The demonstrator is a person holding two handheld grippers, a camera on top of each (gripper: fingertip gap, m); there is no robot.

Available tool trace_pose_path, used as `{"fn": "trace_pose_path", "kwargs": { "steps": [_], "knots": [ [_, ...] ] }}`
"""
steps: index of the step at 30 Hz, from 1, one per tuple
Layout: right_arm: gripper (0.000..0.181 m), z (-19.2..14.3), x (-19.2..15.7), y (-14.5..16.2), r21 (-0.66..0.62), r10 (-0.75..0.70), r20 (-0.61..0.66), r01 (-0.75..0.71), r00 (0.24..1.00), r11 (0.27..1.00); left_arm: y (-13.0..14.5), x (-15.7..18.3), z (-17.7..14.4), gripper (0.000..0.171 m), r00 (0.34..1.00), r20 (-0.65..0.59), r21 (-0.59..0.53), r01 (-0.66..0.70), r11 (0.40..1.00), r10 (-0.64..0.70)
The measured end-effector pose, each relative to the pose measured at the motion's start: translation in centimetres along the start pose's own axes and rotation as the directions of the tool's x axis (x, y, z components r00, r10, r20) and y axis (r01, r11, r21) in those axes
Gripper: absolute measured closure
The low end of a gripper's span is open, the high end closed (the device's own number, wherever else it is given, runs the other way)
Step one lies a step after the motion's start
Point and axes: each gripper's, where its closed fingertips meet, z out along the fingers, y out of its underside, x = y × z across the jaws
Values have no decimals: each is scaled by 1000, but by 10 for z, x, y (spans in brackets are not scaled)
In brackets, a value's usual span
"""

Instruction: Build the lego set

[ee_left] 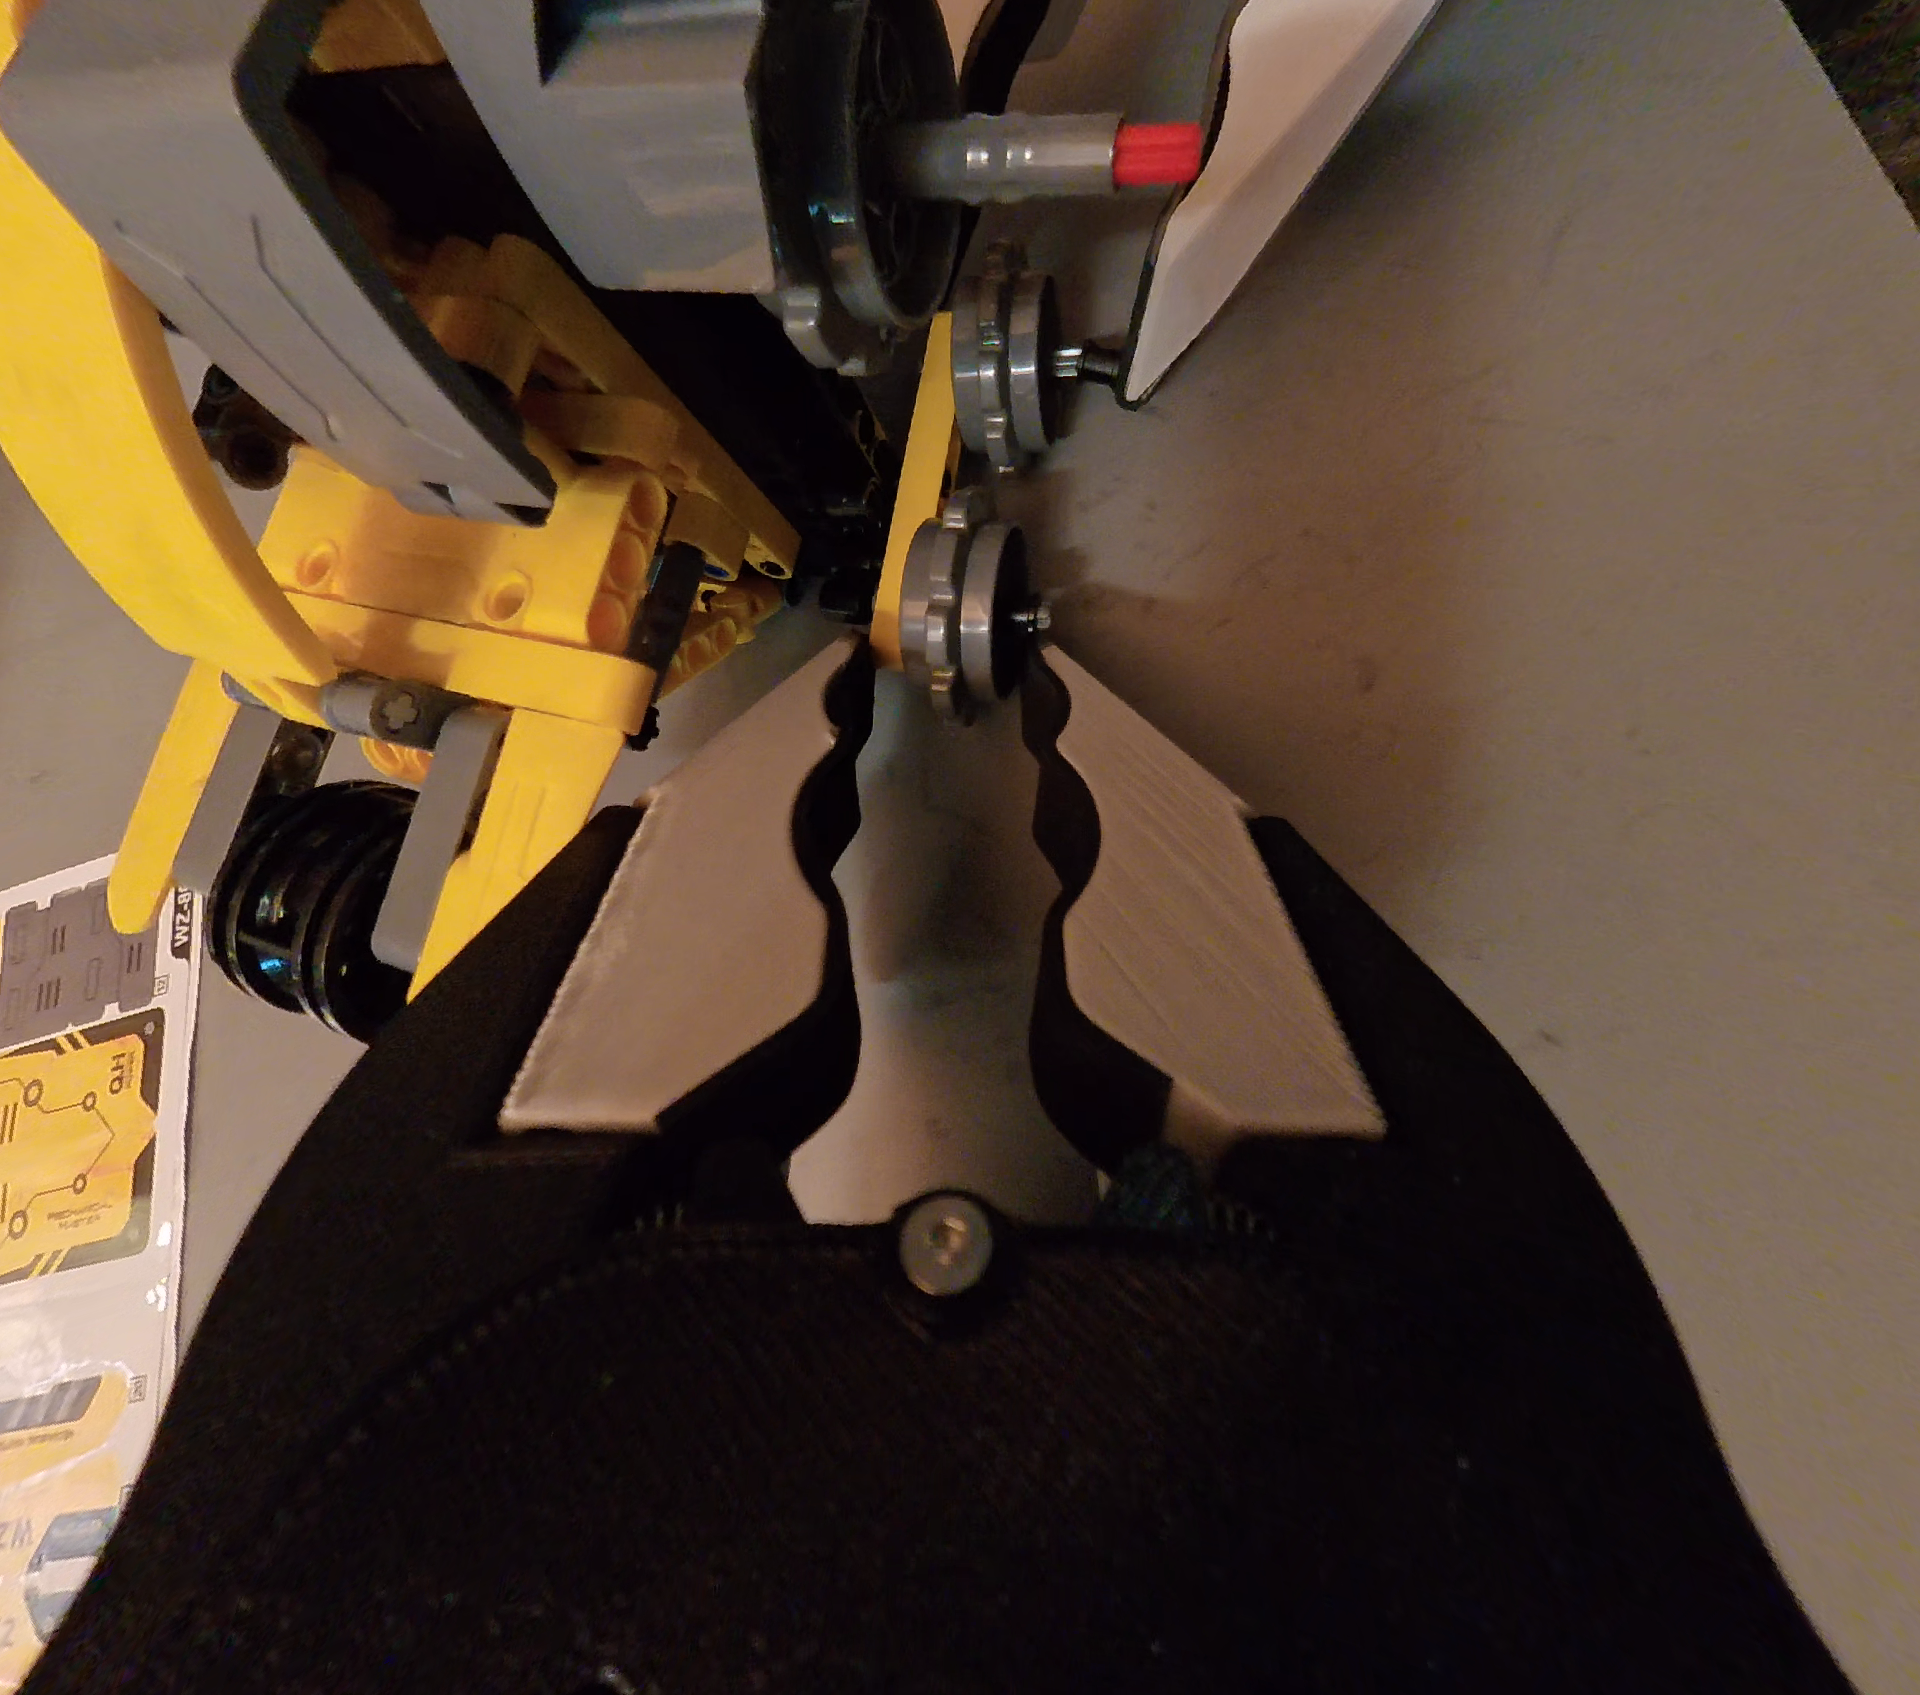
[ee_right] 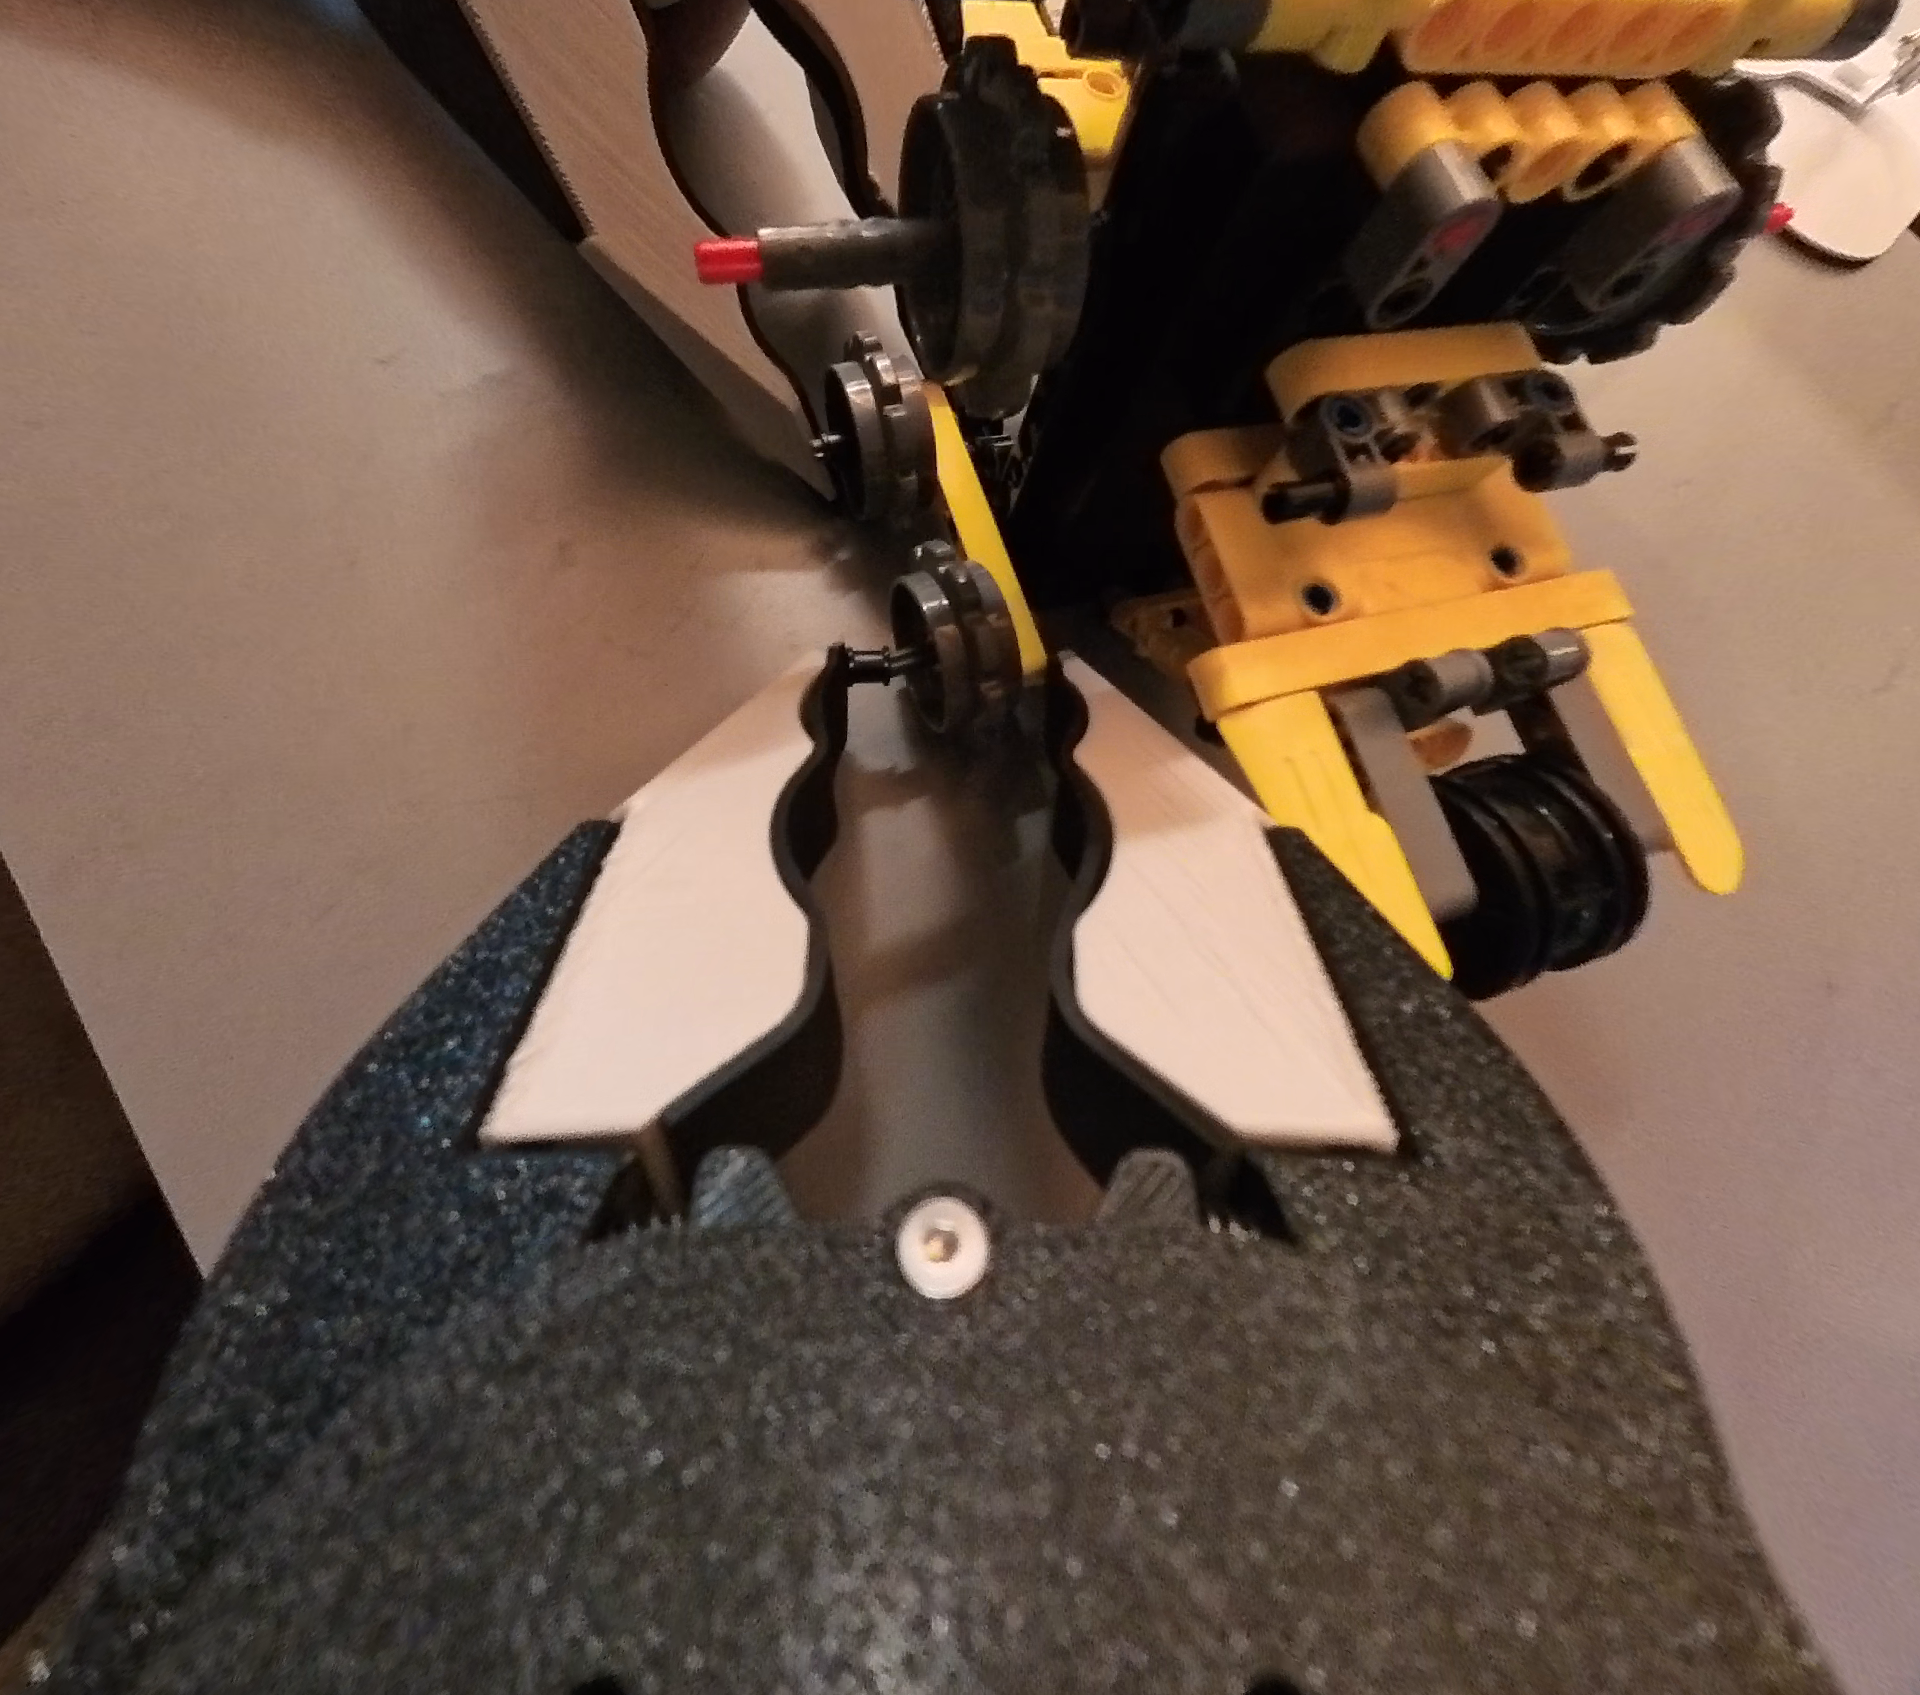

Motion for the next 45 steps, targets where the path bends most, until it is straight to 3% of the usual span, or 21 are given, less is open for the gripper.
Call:
{"fn": "trace_pose_path", "kwargs": {
  "steps": [45],
  "knots": [
    [144, -2, -1, 0, -20, 42, 69, -41, 997, 999, -1, 1, 2, 146, 1000, 16, 1, -20, 1000, 20]
  ]
}}
